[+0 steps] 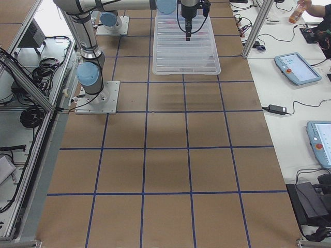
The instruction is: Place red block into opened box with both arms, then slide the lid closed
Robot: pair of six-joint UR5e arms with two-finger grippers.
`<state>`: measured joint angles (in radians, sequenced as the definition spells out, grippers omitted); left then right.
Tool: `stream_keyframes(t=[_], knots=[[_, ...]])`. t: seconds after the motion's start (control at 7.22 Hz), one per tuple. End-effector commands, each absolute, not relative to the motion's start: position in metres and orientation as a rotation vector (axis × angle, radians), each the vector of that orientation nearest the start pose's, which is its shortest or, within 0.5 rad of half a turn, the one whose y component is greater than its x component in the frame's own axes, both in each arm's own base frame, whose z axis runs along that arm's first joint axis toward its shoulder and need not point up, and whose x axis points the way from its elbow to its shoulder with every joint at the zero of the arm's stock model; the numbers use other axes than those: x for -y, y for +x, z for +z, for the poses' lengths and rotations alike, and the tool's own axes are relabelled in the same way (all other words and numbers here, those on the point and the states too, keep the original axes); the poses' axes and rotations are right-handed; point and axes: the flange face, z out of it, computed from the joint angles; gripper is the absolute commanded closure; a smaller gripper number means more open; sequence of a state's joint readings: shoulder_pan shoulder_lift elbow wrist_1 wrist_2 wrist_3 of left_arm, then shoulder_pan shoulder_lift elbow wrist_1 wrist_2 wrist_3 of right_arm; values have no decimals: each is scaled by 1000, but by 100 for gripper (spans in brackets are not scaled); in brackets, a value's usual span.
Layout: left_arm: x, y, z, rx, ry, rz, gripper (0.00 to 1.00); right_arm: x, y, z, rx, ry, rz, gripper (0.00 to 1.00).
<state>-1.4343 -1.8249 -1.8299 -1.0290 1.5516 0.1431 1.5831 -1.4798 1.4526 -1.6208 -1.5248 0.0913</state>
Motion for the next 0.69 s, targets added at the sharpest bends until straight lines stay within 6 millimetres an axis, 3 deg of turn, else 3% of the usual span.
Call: stream_keyframes(t=[0.0,0.28,0.42,0.55], knots=[[563,-59,251,-3152,1,-85,100,536,144,505,-3087,118,-117,0],[562,-59,238,-3153,29,-57,98,536,144,505,-3087,118,-119,0],[563,-59,232,-3152,29,-39,86,536,144,505,-3087,118,-117,0],[567,-58,229,-3148,25,-55,46,536,144,505,-3087,118,-115,0]])
